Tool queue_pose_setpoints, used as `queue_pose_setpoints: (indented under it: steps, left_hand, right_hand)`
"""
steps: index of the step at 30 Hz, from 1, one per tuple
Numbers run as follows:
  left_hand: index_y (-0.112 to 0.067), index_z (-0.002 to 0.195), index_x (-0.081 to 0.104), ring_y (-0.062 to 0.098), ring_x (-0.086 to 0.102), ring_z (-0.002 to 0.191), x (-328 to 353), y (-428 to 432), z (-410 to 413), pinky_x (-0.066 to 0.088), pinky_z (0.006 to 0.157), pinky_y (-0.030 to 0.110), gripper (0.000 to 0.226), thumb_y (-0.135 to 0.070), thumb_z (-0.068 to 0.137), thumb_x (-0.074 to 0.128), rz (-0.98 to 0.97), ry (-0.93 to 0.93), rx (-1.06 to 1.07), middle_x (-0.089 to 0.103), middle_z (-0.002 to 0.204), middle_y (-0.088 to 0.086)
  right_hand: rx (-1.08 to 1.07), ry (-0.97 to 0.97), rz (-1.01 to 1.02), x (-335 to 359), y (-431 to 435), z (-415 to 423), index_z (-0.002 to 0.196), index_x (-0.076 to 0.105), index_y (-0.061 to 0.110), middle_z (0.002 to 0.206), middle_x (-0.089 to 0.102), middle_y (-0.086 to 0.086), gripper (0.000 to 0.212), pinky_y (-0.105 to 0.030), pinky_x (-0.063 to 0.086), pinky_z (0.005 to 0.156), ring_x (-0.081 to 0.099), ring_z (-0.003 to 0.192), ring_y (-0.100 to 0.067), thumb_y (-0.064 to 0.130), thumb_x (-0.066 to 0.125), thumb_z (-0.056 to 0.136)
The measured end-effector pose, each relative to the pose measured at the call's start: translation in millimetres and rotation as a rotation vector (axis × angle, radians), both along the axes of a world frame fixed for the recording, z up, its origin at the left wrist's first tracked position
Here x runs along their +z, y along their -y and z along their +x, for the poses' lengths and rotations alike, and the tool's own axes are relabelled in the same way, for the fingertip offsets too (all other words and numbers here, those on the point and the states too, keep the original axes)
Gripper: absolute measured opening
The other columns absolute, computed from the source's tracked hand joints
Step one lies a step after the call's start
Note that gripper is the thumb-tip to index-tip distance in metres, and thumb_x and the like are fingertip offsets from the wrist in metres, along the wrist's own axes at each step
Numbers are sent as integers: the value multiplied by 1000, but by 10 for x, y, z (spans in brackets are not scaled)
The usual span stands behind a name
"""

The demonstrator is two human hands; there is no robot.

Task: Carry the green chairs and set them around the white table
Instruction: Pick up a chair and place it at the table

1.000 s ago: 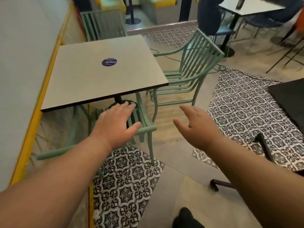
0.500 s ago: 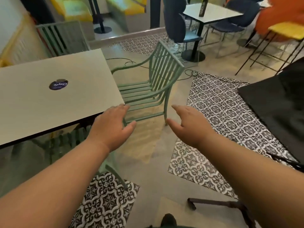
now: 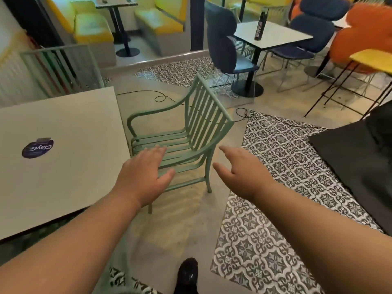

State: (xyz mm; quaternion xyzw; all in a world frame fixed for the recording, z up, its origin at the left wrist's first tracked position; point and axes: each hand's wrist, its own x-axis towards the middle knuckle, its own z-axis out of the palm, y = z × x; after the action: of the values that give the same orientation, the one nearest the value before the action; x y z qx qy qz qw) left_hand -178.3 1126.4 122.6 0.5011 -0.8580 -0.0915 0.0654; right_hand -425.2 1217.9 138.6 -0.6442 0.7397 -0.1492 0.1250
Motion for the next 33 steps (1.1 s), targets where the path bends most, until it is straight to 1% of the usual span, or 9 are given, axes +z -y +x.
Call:
queue_pose_setpoints:
  steps: [2, 9, 12, 14, 17, 22, 25, 29, 33]
  left_hand:
    - [-26, 156, 34, 20, 37, 145, 12, 386, -184, 38, 114, 46, 77, -64, 89, 37, -3, 6, -1, 41, 159, -1]
    - [-23, 156, 32, 21, 34, 147, 121, 1400, -1008, 34, 117, 47, 80, -65, 89, 31, 0, 26, -16, 39, 159, 0]
    - [-25, 156, 31, 21, 35, 147, 91, 1734, -1439, 35, 116, 48, 78, -66, 90, 30, -2, 27, 10, 40, 159, -1]
    - [-24, 157, 30, 21, 33, 148, 36, 1934, -1756, 33, 117, 48, 73, -63, 95, 36, -3, 25, 39, 38, 160, -1]
    - [-25, 157, 30, 19, 32, 148, -9, 2154, -2157, 32, 119, 47, 71, -60, 97, 42, -16, 7, 112, 37, 161, -2]
    - [-24, 157, 31, 19, 35, 147, -159, 2424, -2827, 34, 115, 46, 70, -61, 97, 39, 17, -20, 269, 38, 160, -2]
    - [-22, 156, 32, 21, 34, 147, -287, 2553, -3004, 35, 117, 48, 75, -64, 93, 34, 64, -25, 361, 37, 161, 0]
    - [-25, 159, 26, 20, 29, 150, -460, 2771, -3125, 31, 119, 48, 73, -62, 97, 37, 99, -28, 463, 32, 164, -2]
    - [-23, 158, 27, 20, 29, 150, -627, 3094, -3191, 32, 119, 47, 79, -67, 93, 30, 126, -2, 521, 32, 163, -1]
  right_hand:
    - [-2, 8, 5, -26, 348, -174, 145, 49, 17, 137, 61, -8, 55, -40, 42, 105, 53, 127, -26, 49, 50, 100]
    - [-11, 27, 10, 33, 1320, -883, 133, 56, 14, 129, 65, -8, 47, -42, 44, 103, 57, 119, -27, 47, 49, 101]
    - [31, 39, 13, 7, 1733, -1313, 144, 49, 16, 135, 62, -6, 55, -42, 45, 105, 55, 124, -25, 49, 47, 101]
    - [73, 19, 5, -51, 2045, -1687, 150, 45, 19, 137, 61, -5, 60, -42, 46, 105, 55, 126, -25, 52, 45, 100]
    - [136, 19, 2, -106, 2456, -2188, 153, 41, 20, 143, 58, -3, 60, -40, 42, 107, 52, 130, -23, 50, 46, 101]
    - [294, 0, 81, -214, 3109, -2912, 151, 43, 21, 143, 58, -4, 58, -41, 41, 111, 49, 132, -23, 50, 45, 102]
    - [367, -14, 109, -304, 3488, -3118, 152, 42, 21, 145, 56, -4, 60, -42, 40, 113, 49, 134, -22, 52, 44, 101]
    - [482, -9, 144, -463, 4008, -3195, 153, 40, 22, 149, 53, -3, 59, -39, 38, 113, 47, 136, -20, 51, 45, 102]
    - [547, -19, 148, -628, 4517, -3247, 155, 39, 21, 150, 52, -4, 61, -38, 38, 112, 47, 137, -20, 51, 45, 102]
